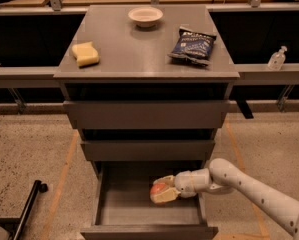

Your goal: Pick apple from bottom drawer and place on counter

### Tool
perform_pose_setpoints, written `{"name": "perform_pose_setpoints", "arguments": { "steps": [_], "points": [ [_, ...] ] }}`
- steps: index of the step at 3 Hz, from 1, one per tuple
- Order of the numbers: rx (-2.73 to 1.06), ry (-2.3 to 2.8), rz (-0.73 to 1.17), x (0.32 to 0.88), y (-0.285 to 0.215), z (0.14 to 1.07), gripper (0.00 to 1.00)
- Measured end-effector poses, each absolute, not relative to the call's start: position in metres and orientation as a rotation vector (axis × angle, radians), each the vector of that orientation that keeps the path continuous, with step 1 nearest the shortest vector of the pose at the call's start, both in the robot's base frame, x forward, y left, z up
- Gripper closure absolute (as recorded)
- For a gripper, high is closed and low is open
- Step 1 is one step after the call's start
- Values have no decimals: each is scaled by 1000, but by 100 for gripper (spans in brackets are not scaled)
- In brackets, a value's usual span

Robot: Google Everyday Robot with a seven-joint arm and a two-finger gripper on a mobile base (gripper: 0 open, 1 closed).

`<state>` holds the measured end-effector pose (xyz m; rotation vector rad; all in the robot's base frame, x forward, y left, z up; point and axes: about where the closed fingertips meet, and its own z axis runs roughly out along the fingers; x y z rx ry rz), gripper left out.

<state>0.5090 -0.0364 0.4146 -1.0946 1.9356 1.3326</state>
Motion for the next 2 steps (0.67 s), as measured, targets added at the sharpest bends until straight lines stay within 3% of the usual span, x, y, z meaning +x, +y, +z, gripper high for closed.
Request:
{"name": "perform_pose_setpoints", "arguments": {
  "steps": [1,2],
  "points": [
    [-1160,1881,1320,512,-60,476,100],
    [-1281,1852,1164,552,-83,580,100]
  ]
}}
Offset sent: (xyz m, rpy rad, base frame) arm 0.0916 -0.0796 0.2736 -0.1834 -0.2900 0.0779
